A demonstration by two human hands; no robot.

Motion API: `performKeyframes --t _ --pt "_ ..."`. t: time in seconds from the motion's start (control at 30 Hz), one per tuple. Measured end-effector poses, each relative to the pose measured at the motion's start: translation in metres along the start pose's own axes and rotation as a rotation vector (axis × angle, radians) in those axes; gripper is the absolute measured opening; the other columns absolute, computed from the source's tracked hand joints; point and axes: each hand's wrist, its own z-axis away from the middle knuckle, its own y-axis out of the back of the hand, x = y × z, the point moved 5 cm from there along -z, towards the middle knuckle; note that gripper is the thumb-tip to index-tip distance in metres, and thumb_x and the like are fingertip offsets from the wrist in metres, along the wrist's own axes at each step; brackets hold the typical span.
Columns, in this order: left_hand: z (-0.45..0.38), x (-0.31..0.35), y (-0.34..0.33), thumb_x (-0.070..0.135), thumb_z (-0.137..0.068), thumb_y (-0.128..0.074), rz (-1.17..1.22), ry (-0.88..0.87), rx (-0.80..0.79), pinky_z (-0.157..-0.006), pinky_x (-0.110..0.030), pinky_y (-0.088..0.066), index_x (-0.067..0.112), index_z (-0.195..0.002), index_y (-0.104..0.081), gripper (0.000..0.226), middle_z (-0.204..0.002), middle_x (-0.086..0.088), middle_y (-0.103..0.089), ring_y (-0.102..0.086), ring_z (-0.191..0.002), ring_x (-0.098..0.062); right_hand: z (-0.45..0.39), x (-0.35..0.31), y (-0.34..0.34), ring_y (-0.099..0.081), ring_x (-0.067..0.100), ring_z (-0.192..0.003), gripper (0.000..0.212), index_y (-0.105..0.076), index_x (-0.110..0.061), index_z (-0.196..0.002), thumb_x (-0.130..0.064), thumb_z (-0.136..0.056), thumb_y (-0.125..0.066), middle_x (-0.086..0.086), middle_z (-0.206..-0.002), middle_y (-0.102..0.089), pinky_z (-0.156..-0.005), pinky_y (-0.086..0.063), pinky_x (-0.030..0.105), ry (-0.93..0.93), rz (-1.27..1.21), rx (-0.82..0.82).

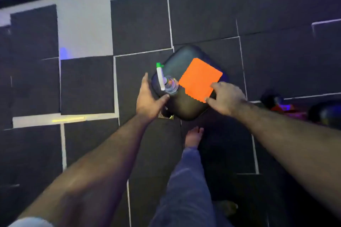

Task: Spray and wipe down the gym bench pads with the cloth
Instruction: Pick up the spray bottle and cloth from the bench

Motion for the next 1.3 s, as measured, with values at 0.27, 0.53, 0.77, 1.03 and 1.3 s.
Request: performKeyframes --t 0.27,0.53,0.77,1.03,1.3 --pt "-0.067 0.006 -0.045 0.018 -0.092 -0.081 0.011 -0.240 0.098 -0.107 -0.015 -0.048 0.027 -0.167 -0.029 0.092 -0.141 0.035 -0.059 -0.053 -0.122 0.024 -0.127 0.035 -0.031 -0.044 0.037 -0.142 0.073 -0.033 -0.019 -0.157 -0.015 -0.094 -0.068 0.013 -0.152 -0.041 -0.111 -0.046 0.054 -0.289 -0.100 -0.095" --pt "-0.040 0.031 -0.069 0.028 -0.105 -0.069 -0.058 -0.314 0.094 -0.099 -0.021 -0.051 0.014 -0.148 -0.051 0.048 -0.144 0.007 -0.060 -0.071 -0.117 -0.003 -0.133 0.043 -0.030 -0.065 0.034 -0.101 0.013 -0.072 -0.015 -0.093 -0.006 -0.089 -0.063 0.008 -0.099 -0.067 -0.072 -0.053 0.031 -0.158 -0.281 -0.023" --pt "0.023 0.107 -0.133 0.023 -0.106 -0.071 -0.136 -0.489 -0.122 -0.100 -0.014 -0.049 0.004 -0.144 -0.056 0.045 -0.140 0.010 -0.065 -0.062 -0.112 0.020 0.021 0.099 -0.046 -0.065 0.032 -0.087 0.040 -0.062 -0.011 -0.102 -0.003 -0.065 -0.050 0.015 -0.094 -0.061 -0.079 -0.062 0.063 -0.310 -1.518 0.011" --pt "0.181 0.189 -0.302 0.015 -0.104 -0.072 -0.109 -0.656 -0.593 -0.073 -0.003 -0.044 0.009 -0.139 -0.060 0.037 -0.079 0.028 -0.067 -0.065 -0.072 0.010 0.274 0.243 -0.117 -0.069 0.028 -0.101 0.070 -0.060 -0.024 -0.128 -0.009 -0.060 -0.049 0.005 -0.107 -0.070 -0.079 -0.062 0.051 -0.575 -1.676 0.257" --pt "0.404 0.238 -0.454 0.001 -0.104 -0.070 -0.034 -0.765 -0.939 -0.065 -0.003 -0.046 0.032 -0.138 -0.054 0.049 -0.068 0.006 -0.068 -0.063 -0.064 0.008 0.517 0.370 -0.209 -0.079 0.015 -0.088 0.046 -0.065 -0.037 -0.122 -0.018 -0.080 -0.059 -0.006 -0.104 -0.080 -0.061 -0.062 0.032 -0.839 -1.940 0.765"
